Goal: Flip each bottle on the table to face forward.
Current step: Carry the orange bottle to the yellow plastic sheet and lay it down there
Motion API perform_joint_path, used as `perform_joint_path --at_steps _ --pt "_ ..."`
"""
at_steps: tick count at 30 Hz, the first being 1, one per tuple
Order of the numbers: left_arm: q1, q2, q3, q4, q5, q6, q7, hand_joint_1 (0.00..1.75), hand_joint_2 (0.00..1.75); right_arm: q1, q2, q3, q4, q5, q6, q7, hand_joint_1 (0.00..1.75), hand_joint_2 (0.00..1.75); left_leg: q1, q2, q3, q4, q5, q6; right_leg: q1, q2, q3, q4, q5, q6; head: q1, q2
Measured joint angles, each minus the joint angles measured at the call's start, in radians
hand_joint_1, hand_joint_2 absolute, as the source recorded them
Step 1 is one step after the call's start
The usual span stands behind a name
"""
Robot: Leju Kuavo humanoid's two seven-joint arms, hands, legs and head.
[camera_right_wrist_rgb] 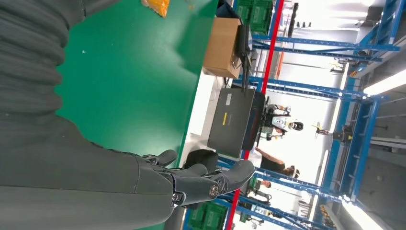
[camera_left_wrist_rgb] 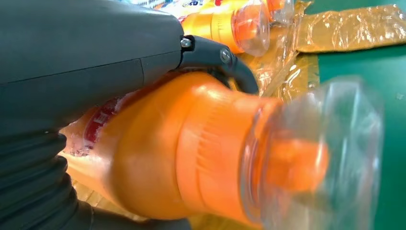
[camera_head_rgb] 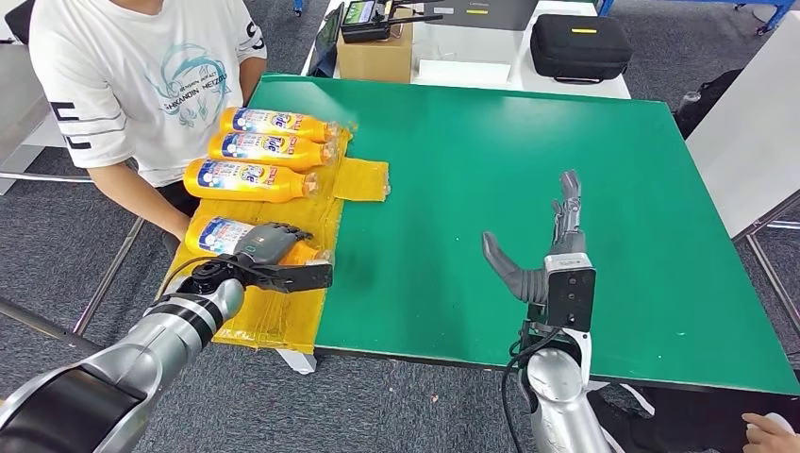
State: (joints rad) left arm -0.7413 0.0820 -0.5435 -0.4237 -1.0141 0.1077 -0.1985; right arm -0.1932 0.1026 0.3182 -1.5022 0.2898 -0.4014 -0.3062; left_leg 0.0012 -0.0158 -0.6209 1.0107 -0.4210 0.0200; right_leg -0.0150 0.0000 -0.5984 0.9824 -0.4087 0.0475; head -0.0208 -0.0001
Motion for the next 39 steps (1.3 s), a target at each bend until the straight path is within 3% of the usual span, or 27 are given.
perform_joint_path --at_steps 19,25,29,32,35,39 --pt "-0.002 0.032 0.011 0.007 0.131 -0.080 -0.168 0.00 1.75 -0.019 -0.005 0.000 0.036 -0.026 0.021 -0.002 0.00 1.75 0.000 0.000 0.000 0.000 0.000 0.000 0.000 0.000 0.000 0.000 0.000 0.000 0.000 0.000" --pt "0.021 0.058 0.062 -0.029 0.300 -0.108 -0.283 0.00 1.75 -0.020 -0.009 0.000 0.045 -0.044 0.022 -0.018 0.00 1.75 0.000 0.000 0.000 0.000 0.000 0.000 0.000 0.000 0.000 0.000 0.000 0.000 0.000 0.000" --pt "0.076 0.071 0.149 -0.120 0.487 -0.134 -0.362 0.00 1.75 -0.020 -0.013 0.000 0.046 -0.051 0.019 -0.029 0.00 1.75 0.000 0.000 0.000 0.000 0.000 0.000 0.000 0.000 0.000 0.000 0.000 0.000 0.000 0.000" --pt "0.149 0.066 0.241 -0.245 0.672 -0.222 -0.386 0.00 1.75 -0.019 -0.014 0.001 0.046 -0.061 0.013 -0.036 0.00 1.75 0.000 0.000 0.000 0.000 0.000 0.000 0.000 0.000 -0.001 0.000 0.000 0.000 0.000 0.000" --pt "0.227 0.036 0.327 -0.393 0.865 -0.322 -0.360 0.00 1.75 -0.017 -0.014 0.005 0.046 -0.065 0.011 -0.039 0.00 1.75 0.000 0.000 0.000 0.000 0.000 0.000 0.000 0.000 -0.001 0.000 0.000 0.000 0.000 0.000" --pt "0.304 -0.010 0.384 -0.552 0.977 -0.352 -0.314 0.00 1.75 -0.014 -0.014 0.018 0.046 -0.065 0.009 -0.040 0.00 1.75 0.000 0.000 0.000 0.000 0.000 0.000 0.000 0.000 -0.001 -0.001 0.000 0.000 0.000 0.000"
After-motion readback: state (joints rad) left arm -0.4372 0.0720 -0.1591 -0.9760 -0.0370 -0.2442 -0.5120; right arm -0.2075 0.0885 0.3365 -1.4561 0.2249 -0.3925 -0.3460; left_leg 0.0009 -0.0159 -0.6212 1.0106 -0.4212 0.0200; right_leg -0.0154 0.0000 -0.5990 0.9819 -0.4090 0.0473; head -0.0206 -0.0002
